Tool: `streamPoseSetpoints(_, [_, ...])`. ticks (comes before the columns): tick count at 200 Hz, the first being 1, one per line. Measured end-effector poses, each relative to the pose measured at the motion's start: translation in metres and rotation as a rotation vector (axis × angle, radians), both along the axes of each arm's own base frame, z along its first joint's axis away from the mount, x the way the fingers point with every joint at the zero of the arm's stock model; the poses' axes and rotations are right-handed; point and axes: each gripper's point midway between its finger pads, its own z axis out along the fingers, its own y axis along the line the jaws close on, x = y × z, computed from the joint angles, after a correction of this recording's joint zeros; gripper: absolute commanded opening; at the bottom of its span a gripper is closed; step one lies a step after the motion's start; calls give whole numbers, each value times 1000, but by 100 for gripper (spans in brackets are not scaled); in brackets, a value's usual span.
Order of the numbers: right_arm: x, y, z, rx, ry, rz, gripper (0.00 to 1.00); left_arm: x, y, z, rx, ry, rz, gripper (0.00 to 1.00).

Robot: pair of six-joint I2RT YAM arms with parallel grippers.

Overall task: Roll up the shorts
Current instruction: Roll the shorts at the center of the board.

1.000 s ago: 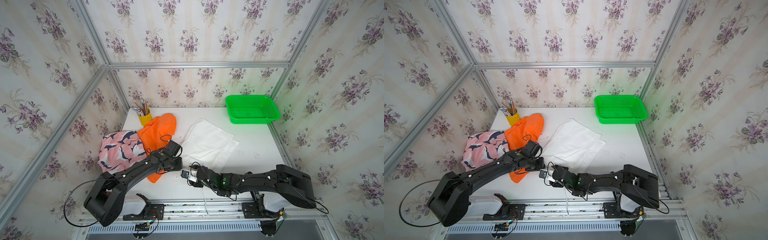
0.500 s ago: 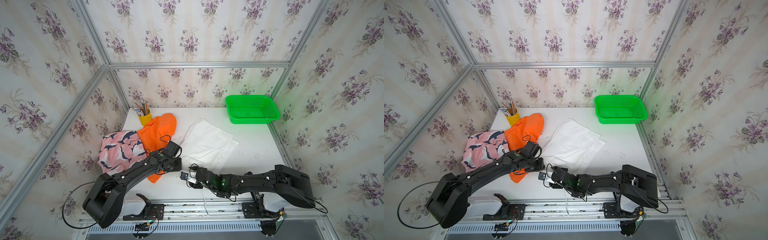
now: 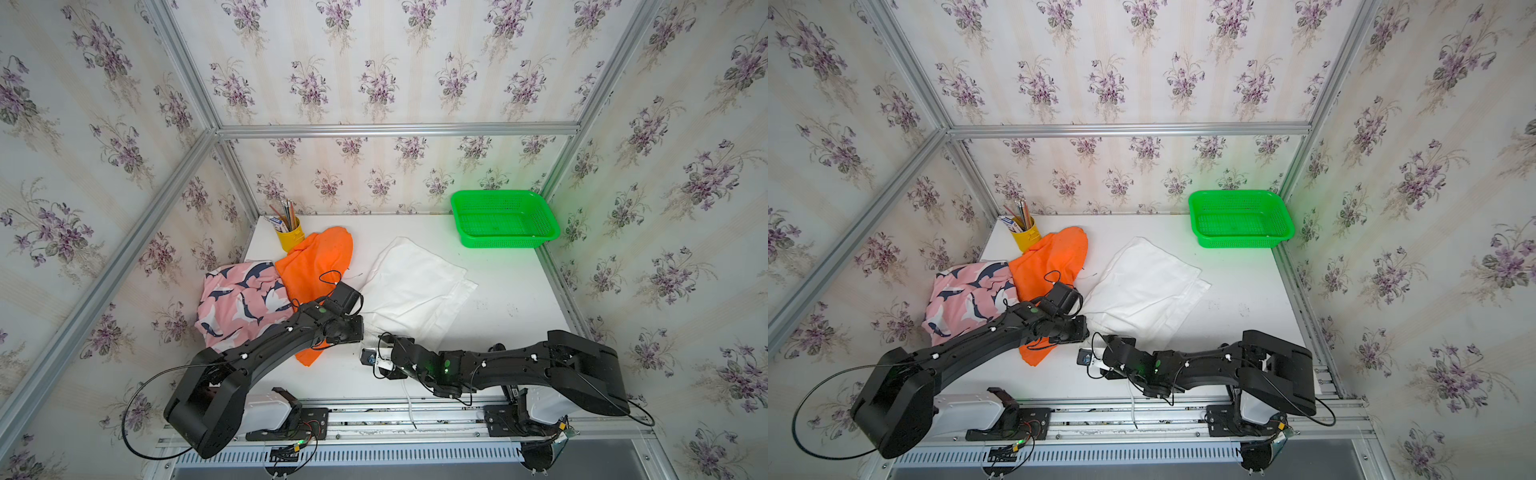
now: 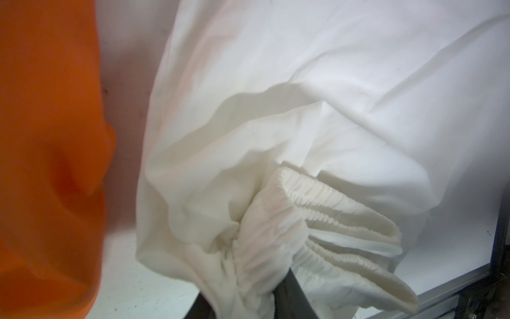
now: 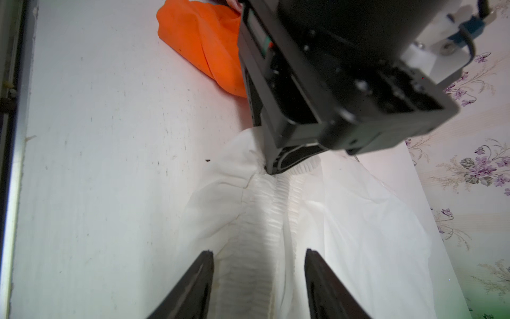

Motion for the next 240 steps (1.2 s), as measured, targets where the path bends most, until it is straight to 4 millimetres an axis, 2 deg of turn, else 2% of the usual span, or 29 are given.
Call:
streamPoseSetpoints(25, [0,-1,1,1,-3,-2,73,0,0,0,0,0,0,27])
streamPoseSetpoints(48, [0,-1,2,5,-4,-3,77,0,0,2,-3,-5,0,27])
streamPoseSetpoints(128, [-1,-3,3,4,-9,2,77,-3,2,1,-6,-9,0,27])
streamPoseSetpoints(183, [-11,-5,-15,-50,-8,34,78,-4,3,4,-9,-15,1,27])
streamPoseSetpoints(240, [-13,13,-22,-48,-17,54,79,-5,4,5,-9,-12,4,26])
